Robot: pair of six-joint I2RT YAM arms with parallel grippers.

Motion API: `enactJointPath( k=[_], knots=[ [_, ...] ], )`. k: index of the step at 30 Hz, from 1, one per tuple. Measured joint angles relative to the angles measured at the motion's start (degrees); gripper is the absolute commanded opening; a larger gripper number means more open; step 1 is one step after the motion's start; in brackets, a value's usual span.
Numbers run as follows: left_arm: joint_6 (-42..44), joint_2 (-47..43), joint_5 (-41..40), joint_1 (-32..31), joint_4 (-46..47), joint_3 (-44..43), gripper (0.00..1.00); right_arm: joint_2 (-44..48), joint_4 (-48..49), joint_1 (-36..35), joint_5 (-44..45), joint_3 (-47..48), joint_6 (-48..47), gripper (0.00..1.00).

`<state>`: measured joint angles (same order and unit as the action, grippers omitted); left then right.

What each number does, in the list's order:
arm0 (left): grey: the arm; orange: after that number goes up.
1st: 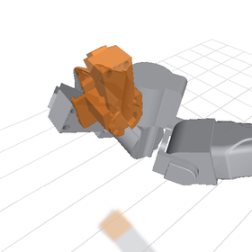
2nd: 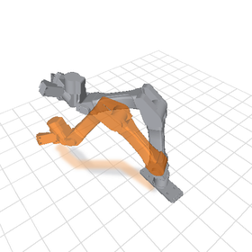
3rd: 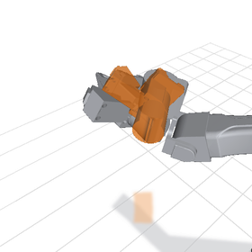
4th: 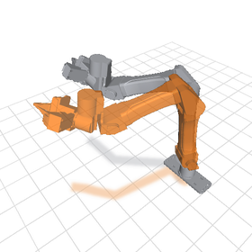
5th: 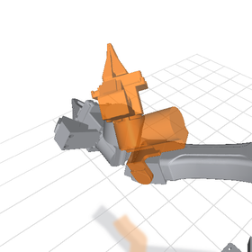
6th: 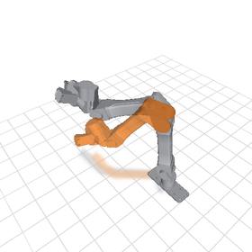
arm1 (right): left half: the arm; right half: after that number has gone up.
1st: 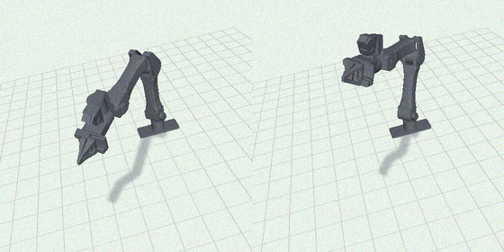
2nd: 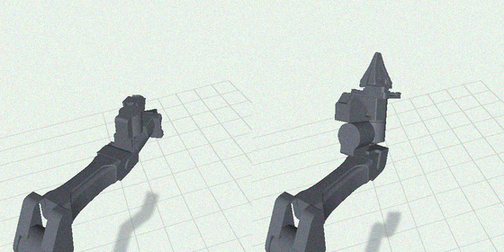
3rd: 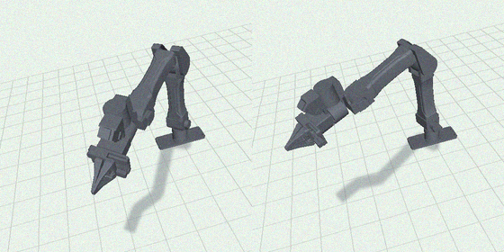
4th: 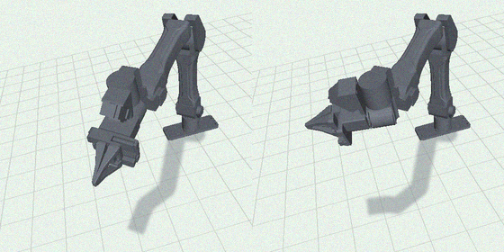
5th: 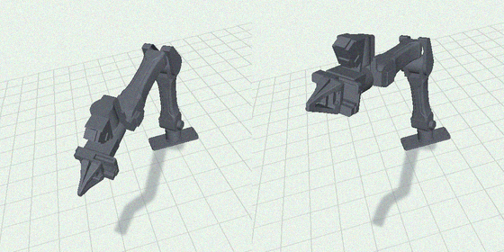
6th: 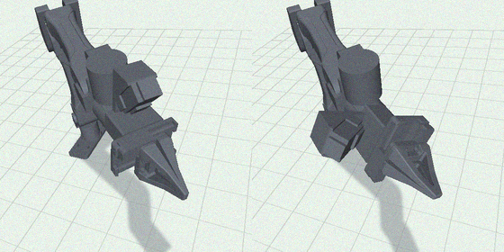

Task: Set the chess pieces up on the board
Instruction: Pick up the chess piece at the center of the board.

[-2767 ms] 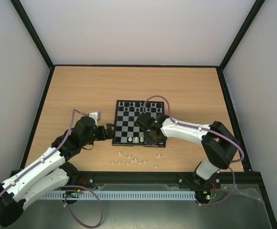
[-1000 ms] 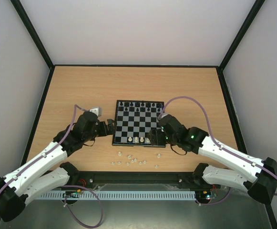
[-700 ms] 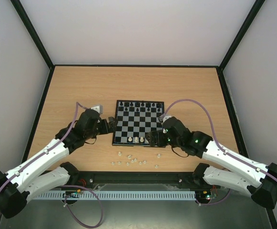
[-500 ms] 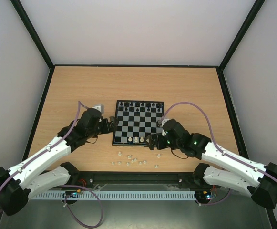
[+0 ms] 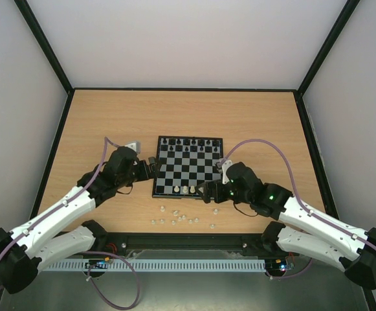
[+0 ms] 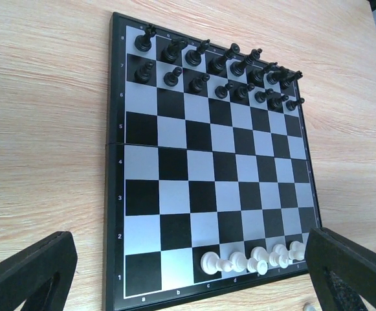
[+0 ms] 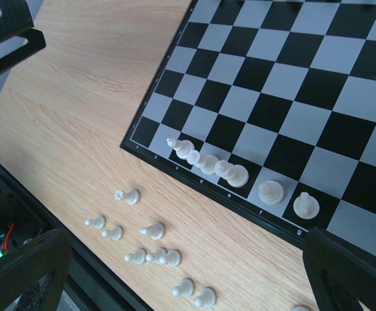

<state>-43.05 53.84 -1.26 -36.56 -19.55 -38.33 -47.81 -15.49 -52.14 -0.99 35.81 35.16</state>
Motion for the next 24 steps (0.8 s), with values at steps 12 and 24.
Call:
enactJointPath(
  k=[12,24],
  knots=[
    [-1.7,-3.8,0.5,0.0,-0.6,0.5,0.99,2.9,0.7,0.0,2.1,0.0,2.4,0.99],
    [-2.5,-5.9,0.4,0.0,-2.8,0.9,0.99,4.0,0.4,0.0,2.8,-1.0,3.7,0.99]
  ],
)
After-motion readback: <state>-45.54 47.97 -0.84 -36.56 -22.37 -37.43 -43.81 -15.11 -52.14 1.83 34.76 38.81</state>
